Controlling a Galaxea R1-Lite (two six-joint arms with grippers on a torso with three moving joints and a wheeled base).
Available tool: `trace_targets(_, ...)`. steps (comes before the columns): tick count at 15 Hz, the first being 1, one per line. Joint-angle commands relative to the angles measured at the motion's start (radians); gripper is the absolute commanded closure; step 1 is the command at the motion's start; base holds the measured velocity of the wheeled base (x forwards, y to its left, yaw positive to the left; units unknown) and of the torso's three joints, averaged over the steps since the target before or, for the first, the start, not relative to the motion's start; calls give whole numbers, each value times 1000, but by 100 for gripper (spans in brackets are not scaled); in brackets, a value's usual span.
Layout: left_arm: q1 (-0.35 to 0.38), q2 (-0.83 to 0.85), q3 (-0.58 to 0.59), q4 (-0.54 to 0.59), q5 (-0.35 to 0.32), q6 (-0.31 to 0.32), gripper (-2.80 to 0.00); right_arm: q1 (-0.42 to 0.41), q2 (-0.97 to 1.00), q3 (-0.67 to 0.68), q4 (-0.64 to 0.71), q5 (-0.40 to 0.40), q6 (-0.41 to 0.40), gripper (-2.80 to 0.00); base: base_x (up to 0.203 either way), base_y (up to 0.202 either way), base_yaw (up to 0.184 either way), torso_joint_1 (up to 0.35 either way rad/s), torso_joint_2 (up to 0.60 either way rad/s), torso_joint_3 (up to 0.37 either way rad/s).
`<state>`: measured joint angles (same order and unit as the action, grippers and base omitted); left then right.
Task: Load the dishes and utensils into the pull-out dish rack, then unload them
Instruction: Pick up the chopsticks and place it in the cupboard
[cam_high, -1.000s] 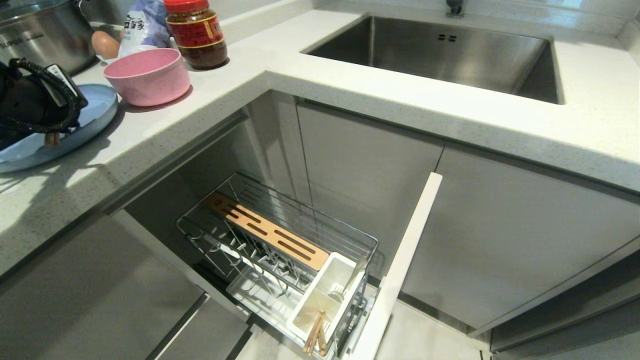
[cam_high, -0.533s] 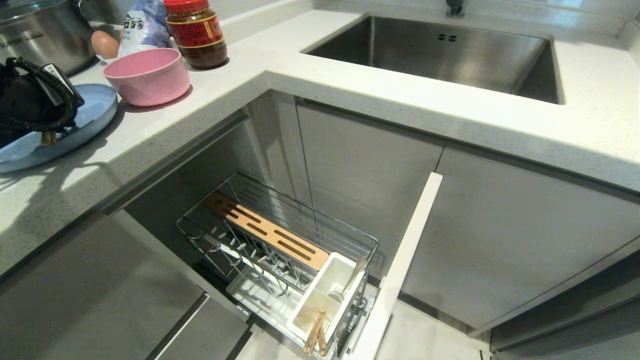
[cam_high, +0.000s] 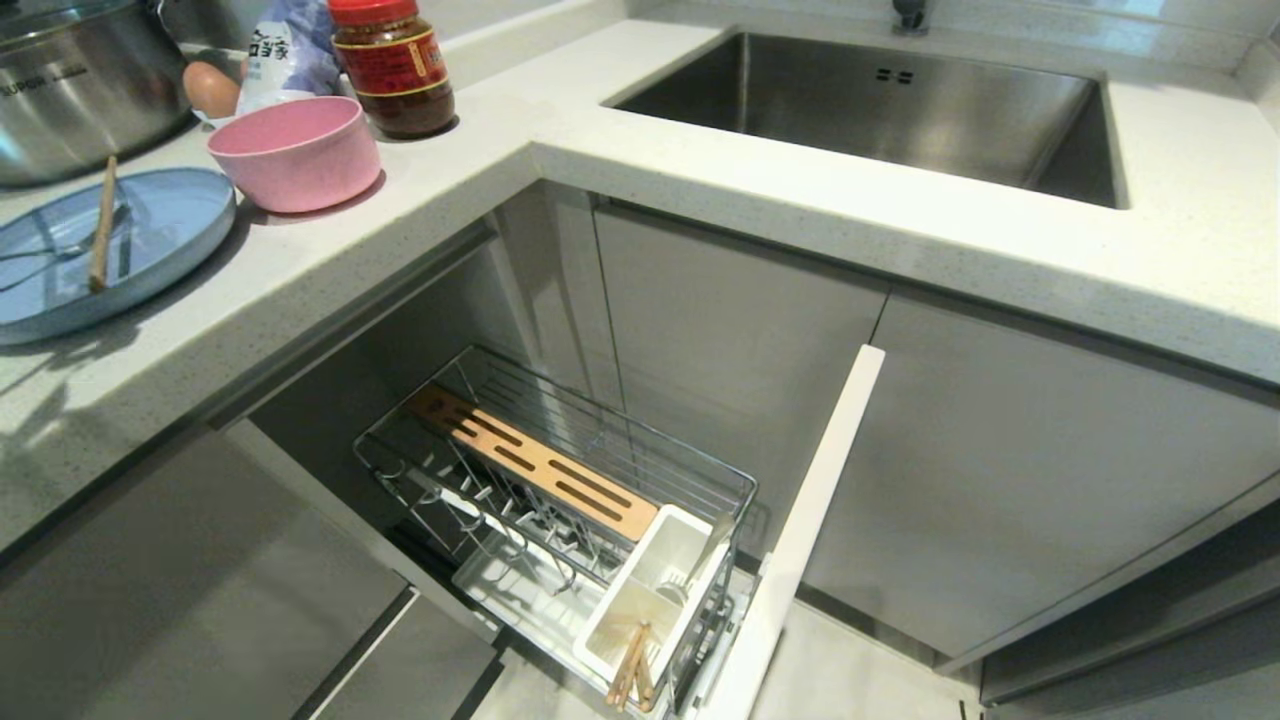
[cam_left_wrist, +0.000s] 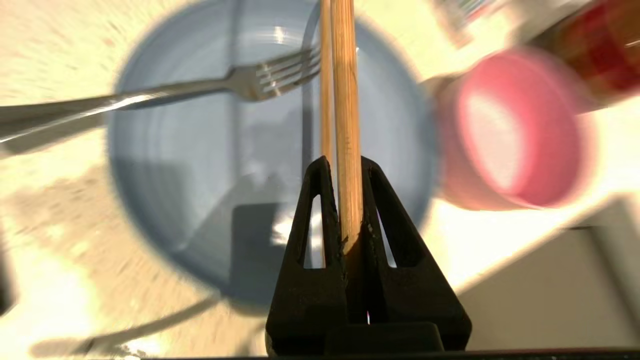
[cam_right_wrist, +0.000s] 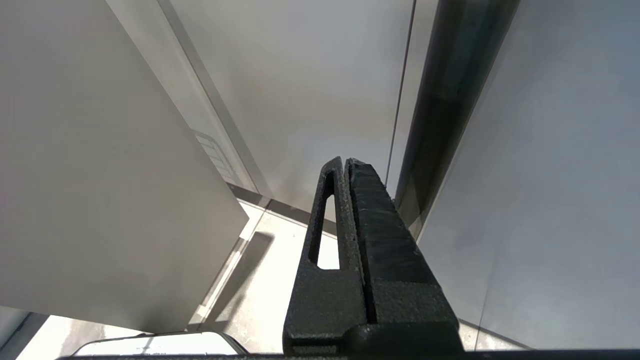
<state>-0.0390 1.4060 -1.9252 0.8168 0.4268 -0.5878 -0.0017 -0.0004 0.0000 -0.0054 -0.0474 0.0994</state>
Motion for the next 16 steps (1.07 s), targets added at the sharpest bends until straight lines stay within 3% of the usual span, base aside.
trace_targets(1,-59,-103,-9,3,1,-13,0,0,-4,0,-1,0,0,0,0,0,0,0,0,0)
trace_targets(5,-288,-207,1,8,-25,-26,0,0,-4,0,-1,0,0,0,0,0,0,0,0,0)
trace_targets(9,-482,-245,14,89,-156,-24,0,0,-4,0,-1,0,0,0,0,0,0,0,0,0)
trace_targets(10,-515,-244,17,120,-227,-22,0,0,-4,0,-1,0,0,0,0,0,0,0,0,0)
trace_targets(13,-604,-238,81,190,-358,43,0,0,-4,0,-1,0,0,0,0,0,0,0,0,0)
trace_targets(16,-628,-208,178,229,-380,165,0,1,-4,0,-1,0,0,0,0,0,0,0,0,0)
